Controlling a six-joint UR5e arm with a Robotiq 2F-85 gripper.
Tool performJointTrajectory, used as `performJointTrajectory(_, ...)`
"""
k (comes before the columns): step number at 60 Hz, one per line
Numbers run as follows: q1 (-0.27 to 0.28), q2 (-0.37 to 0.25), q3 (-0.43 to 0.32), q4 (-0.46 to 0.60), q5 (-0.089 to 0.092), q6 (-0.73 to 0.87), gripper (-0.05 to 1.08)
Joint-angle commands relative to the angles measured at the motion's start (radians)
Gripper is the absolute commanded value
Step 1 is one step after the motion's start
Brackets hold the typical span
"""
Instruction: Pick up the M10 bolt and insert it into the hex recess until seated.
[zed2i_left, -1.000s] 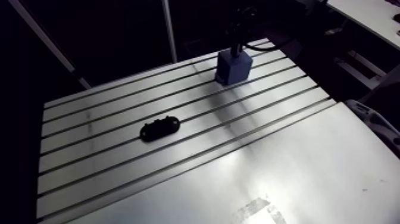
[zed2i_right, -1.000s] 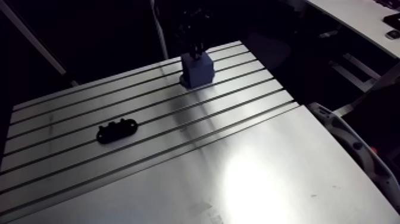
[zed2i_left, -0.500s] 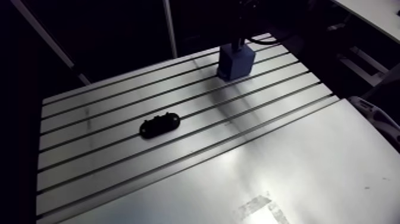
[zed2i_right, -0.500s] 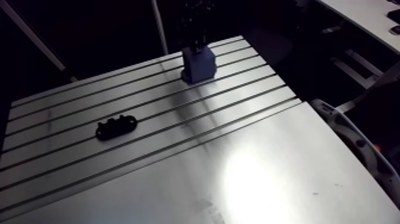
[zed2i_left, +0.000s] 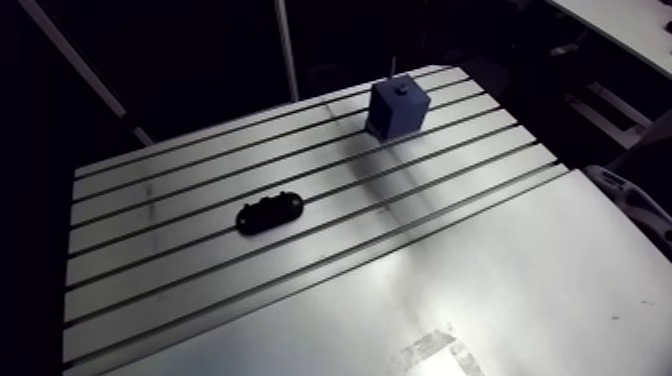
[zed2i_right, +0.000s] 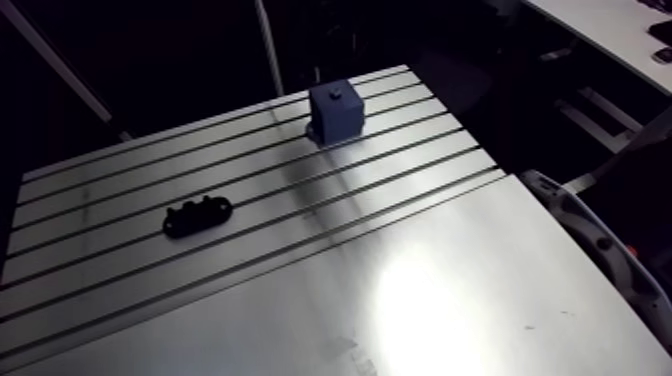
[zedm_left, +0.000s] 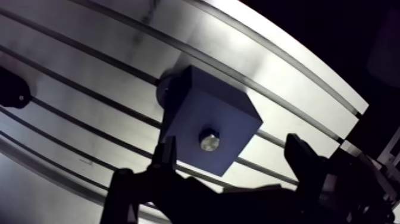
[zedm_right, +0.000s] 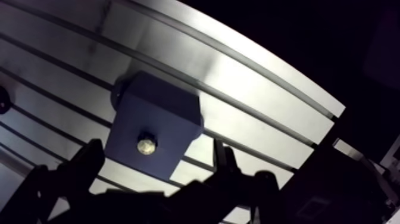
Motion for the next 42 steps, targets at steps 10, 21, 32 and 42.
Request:
performJointTrajectory(10, -0.005, -0.064, -0.038, 0.078, 0.004, 0.342, 0.00)
performJointTrajectory(21, -0.007, -0.076, -0.054, 0.164, 0.008, 0.475, 0.02)
performJointTrajectory(32, -0.009, -0.076, -0.045, 0.169, 0.015, 0.578, 0.75)
performJointTrajectory(42, -0.017, -0.069, -0.038, 0.160, 0.027, 0.605, 1.07)
